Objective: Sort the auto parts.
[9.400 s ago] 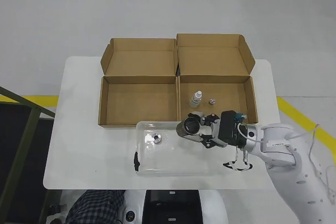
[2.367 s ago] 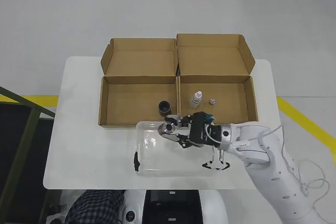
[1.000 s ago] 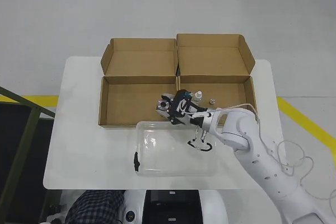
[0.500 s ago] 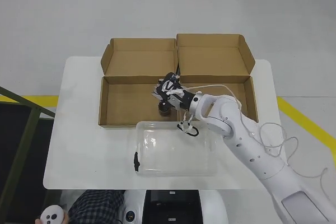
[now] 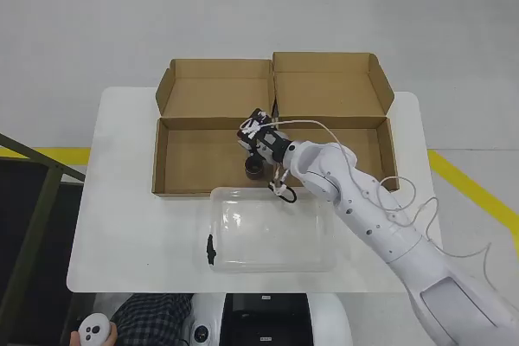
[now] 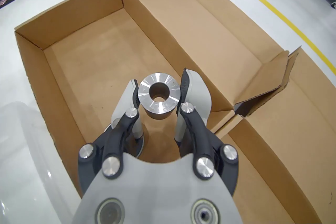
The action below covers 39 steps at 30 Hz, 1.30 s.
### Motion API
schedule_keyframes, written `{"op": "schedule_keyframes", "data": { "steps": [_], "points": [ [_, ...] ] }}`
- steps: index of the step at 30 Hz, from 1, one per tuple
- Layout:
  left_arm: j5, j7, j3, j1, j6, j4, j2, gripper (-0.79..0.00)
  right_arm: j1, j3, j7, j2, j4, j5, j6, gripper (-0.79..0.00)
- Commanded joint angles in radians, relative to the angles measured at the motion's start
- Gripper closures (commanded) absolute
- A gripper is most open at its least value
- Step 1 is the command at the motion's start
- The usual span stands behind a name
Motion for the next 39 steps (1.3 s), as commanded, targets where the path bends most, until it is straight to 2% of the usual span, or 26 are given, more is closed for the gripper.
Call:
{"op": "schedule_keyframes", "data": {
  "steps": [1,11,15,20,25,28,29,34,39],
  "points": [
    [0.0,0.0,0.0,0.0,0.0,0.0,0.0,-0.785,0.001,-0.005,0.005,-0.004,0.006,-0.02,0.016,0.0],
    [0.0,0.0,0.0,0.0,0.0,0.0,0.0,-0.785,0.008,-0.019,0.04,-0.03,0.06,-0.034,0.044,0.0],
    [0.0,0.0,0.0,0.0,0.0,0.0,0.0,-0.785,0.018,-0.024,0.056,-0.042,0.084,-0.03,0.046,-0.185],
    [0.0,0.0,0.0,0.0,0.0,0.0,0.0,-0.785,0.028,-0.027,0.061,-0.056,0.114,-0.026,0.041,-0.219],
    [0.0,0.0,0.0,0.0,0.0,0.0,0.0,-0.785,0.035,-0.026,0.065,-0.066,0.133,-0.025,0.034,-0.296],
    [0.0,0.0,0.0,0.0,0.0,0.0,0.0,-0.785,0.037,-0.023,0.067,-0.071,0.139,-0.027,0.03,-0.376],
    [0.0,0.0,0.0,0.0,0.0,0.0,0.0,-0.785,0.037,-0.022,0.067,-0.072,0.141,-0.029,0.028,-0.425],
    [0.0,0.0,0.0,0.0,0.0,0.0,0.0,-0.785,0.027,-0.007,0.044,-0.073,0.102,-0.038,0.001,-0.453],
    [0.0,0.0,0.0,0.0,0.0,0.0,0.0,-0.785,-0.014,0.037,0.037,-0.055,-0.022,-0.069,-0.039,-0.474]
  ]
}}
